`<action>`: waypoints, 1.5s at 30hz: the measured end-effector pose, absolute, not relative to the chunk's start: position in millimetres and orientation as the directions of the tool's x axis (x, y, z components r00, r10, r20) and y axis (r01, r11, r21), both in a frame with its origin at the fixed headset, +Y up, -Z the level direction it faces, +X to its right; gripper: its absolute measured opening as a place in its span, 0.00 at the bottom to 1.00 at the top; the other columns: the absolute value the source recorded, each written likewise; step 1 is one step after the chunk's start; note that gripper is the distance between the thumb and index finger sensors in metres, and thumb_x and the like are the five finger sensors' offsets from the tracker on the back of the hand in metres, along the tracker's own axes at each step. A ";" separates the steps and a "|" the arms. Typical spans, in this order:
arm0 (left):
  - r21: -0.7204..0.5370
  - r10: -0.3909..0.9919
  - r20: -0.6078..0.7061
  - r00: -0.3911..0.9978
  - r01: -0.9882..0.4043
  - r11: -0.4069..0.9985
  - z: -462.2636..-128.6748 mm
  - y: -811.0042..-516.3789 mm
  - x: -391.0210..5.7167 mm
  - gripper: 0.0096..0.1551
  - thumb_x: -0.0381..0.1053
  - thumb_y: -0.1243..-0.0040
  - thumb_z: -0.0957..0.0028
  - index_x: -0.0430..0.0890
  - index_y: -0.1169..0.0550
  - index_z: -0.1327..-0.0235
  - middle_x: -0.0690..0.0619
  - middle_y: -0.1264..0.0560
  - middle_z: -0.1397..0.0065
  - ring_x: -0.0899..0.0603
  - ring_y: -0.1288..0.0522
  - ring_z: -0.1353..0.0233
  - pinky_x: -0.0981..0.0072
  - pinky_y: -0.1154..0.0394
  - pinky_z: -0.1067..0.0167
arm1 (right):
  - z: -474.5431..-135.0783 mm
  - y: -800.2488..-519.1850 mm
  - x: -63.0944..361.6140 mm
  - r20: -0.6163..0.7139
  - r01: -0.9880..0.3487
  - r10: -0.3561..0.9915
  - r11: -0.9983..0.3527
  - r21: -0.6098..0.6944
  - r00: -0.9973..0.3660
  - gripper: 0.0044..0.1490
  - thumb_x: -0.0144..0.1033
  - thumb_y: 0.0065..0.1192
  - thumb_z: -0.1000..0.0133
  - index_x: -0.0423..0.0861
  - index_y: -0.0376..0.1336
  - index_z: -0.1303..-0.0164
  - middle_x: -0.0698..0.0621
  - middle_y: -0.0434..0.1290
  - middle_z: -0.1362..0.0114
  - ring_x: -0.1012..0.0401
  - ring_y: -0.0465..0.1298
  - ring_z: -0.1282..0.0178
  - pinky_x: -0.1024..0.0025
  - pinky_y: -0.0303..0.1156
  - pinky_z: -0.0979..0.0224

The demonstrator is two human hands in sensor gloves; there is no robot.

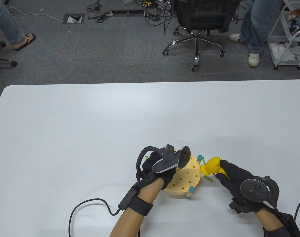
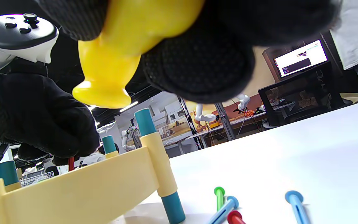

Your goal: Hammer toy nails into tap bench

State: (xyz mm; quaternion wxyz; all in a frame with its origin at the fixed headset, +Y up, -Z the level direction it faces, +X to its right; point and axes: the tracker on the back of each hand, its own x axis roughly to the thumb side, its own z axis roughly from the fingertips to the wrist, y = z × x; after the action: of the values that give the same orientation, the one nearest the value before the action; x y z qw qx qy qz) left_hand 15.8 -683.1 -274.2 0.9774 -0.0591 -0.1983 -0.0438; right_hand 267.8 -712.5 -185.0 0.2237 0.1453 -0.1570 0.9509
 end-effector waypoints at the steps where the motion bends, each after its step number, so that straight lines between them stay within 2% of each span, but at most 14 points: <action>1: -0.097 -0.064 0.393 0.917 0.110 0.989 -274.0 -682.9 15.8 0.23 0.51 0.28 0.63 0.48 0.16 0.54 0.46 0.11 0.61 0.54 0.17 0.77 0.63 0.20 0.75 | -185.0 -712.6 267.8 0.347 -0.470 0.379 -0.851 -0.233 -0.858 0.41 0.57 0.49 0.50 0.43 0.63 0.33 0.49 0.79 0.49 0.59 0.84 0.66 0.72 0.80 0.64; 11: 0.003 -0.145 0.400 0.905 0.157 0.988 -263.9 -688.1 17.4 0.23 0.51 0.29 0.63 0.47 0.16 0.53 0.46 0.12 0.60 0.53 0.17 0.76 0.63 0.20 0.74 | -185.1 -713.4 267.1 0.348 -0.469 0.377 -0.853 -0.231 -0.858 0.41 0.57 0.49 0.50 0.43 0.63 0.33 0.49 0.79 0.49 0.59 0.84 0.66 0.72 0.80 0.64; 15: 0.051 -0.217 0.423 0.880 0.216 0.975 -249.6 -683.5 14.9 0.32 0.57 0.33 0.62 0.47 0.20 0.43 0.43 0.15 0.47 0.51 0.17 0.67 0.60 0.21 0.67 | -185.0 -713.6 266.8 0.351 -0.469 0.377 -0.853 -0.229 -0.857 0.41 0.57 0.49 0.50 0.43 0.63 0.33 0.49 0.79 0.49 0.59 0.84 0.66 0.72 0.80 0.63; 18: 0.207 -0.204 0.357 0.912 0.136 0.969 -230.6 -669.2 -4.7 0.35 0.60 0.37 0.61 0.47 0.22 0.40 0.42 0.16 0.43 0.50 0.17 0.64 0.59 0.21 0.65 | -184.9 -713.6 266.8 0.352 -0.470 0.377 -0.852 -0.231 -0.857 0.41 0.57 0.49 0.50 0.43 0.63 0.33 0.49 0.79 0.49 0.59 0.84 0.66 0.72 0.80 0.63; 19: 0.212 -0.177 0.346 0.921 0.107 0.971 -225.7 -667.1 -12.8 0.35 0.61 0.37 0.62 0.47 0.22 0.40 0.42 0.16 0.43 0.50 0.17 0.64 0.59 0.21 0.64 | -184.8 -713.5 266.7 0.352 -0.471 0.378 -0.851 -0.233 -0.856 0.41 0.57 0.49 0.50 0.44 0.63 0.33 0.49 0.79 0.49 0.59 0.84 0.66 0.71 0.80 0.63; 23: 0.097 0.053 0.341 0.939 -0.091 0.991 -210.9 -678.9 -47.9 0.37 0.63 0.37 0.61 0.47 0.22 0.40 0.40 0.17 0.43 0.49 0.17 0.62 0.58 0.22 0.63 | -182.2 -708.1 260.3 0.372 -0.475 0.373 -0.848 -0.235 -0.850 0.41 0.56 0.50 0.49 0.43 0.62 0.31 0.48 0.78 0.46 0.58 0.83 0.63 0.70 0.80 0.61; 25: 0.054 0.110 0.326 0.939 -0.134 0.989 -209.0 -690.7 -56.2 0.37 0.62 0.36 0.61 0.46 0.23 0.39 0.40 0.18 0.42 0.48 0.18 0.61 0.57 0.22 0.62 | -180.3 -699.7 250.2 0.395 -0.464 0.352 -0.853 -0.238 -0.849 0.41 0.55 0.51 0.49 0.43 0.61 0.30 0.48 0.78 0.45 0.57 0.83 0.61 0.69 0.80 0.59; 33: -0.038 0.233 0.345 0.909 -0.235 0.971 -215.2 -721.9 -67.1 0.32 0.57 0.32 0.62 0.48 0.22 0.44 0.42 0.17 0.47 0.50 0.18 0.62 0.57 0.22 0.62 | -195.5 -670.4 174.0 0.477 -0.221 0.147 -0.970 -0.103 -0.867 0.41 0.52 0.52 0.48 0.43 0.58 0.27 0.46 0.75 0.40 0.55 0.82 0.56 0.66 0.79 0.53; 36: -0.057 0.287 0.338 0.896 -0.285 0.957 -216.7 -725.3 -72.3 0.31 0.57 0.31 0.63 0.49 0.22 0.45 0.43 0.17 0.48 0.50 0.18 0.62 0.57 0.21 0.62 | -205.0 -670.4 151.7 0.490 -0.173 0.086 -0.976 -0.134 -0.868 0.41 0.52 0.52 0.48 0.43 0.58 0.27 0.46 0.76 0.40 0.56 0.82 0.56 0.66 0.79 0.53; 39: -0.043 0.312 0.346 0.885 -0.318 0.947 -215.9 -728.0 -74.8 0.31 0.57 0.31 0.63 0.48 0.21 0.45 0.43 0.16 0.48 0.50 0.17 0.63 0.57 0.21 0.63 | -211.2 -677.1 137.6 0.475 -0.203 0.058 -0.945 -0.258 -0.878 0.41 0.52 0.52 0.48 0.42 0.60 0.28 0.46 0.77 0.42 0.56 0.82 0.59 0.68 0.79 0.56; 41: -0.036 0.308 0.349 0.885 -0.316 0.948 -215.7 -728.3 -74.7 0.31 0.57 0.31 0.63 0.48 0.21 0.45 0.43 0.16 0.48 0.50 0.17 0.64 0.57 0.21 0.63 | -221.2 -691.9 126.2 0.521 -0.043 -0.042 -0.988 -0.151 -0.853 0.41 0.51 0.54 0.49 0.40 0.61 0.29 0.46 0.78 0.44 0.56 0.83 0.62 0.69 0.80 0.60; 42: -0.033 0.306 0.350 0.886 -0.314 0.949 -215.6 -728.3 -74.5 0.31 0.57 0.31 0.63 0.48 0.21 0.45 0.43 0.16 0.48 0.50 0.17 0.64 0.57 0.21 0.63 | -219.3 -684.8 130.9 0.478 0.004 -0.074 -0.989 -0.147 -0.875 0.41 0.53 0.51 0.49 0.44 0.59 0.28 0.50 0.77 0.43 0.60 0.83 0.60 0.72 0.80 0.58; 44: -0.030 0.298 0.353 0.887 -0.307 0.951 -215.6 -728.1 -73.8 0.31 0.56 0.31 0.63 0.48 0.21 0.46 0.43 0.16 0.48 0.50 0.17 0.64 0.57 0.21 0.63 | -221.5 -680.5 129.9 0.494 -0.108 0.002 -0.976 -0.186 -0.869 0.41 0.51 0.54 0.49 0.42 0.61 0.28 0.46 0.77 0.44 0.57 0.82 0.61 0.70 0.79 0.59; 45: -0.030 0.295 0.354 0.887 -0.305 0.952 -215.7 -728.1 -73.7 0.31 0.56 0.31 0.63 0.48 0.21 0.46 0.43 0.16 0.48 0.50 0.17 0.64 0.57 0.21 0.63 | -217.3 -676.9 134.3 0.465 -0.189 0.033 -0.937 -0.293 -0.885 0.41 0.51 0.54 0.49 0.42 0.61 0.28 0.47 0.78 0.44 0.57 0.82 0.61 0.70 0.79 0.59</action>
State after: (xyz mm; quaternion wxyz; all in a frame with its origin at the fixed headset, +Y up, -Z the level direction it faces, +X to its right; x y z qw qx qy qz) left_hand -73.7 -728.1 -215.7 0.9713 0.0134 -0.1801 0.1545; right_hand 134.3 -676.9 -217.3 0.0579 0.2331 -0.1671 0.9562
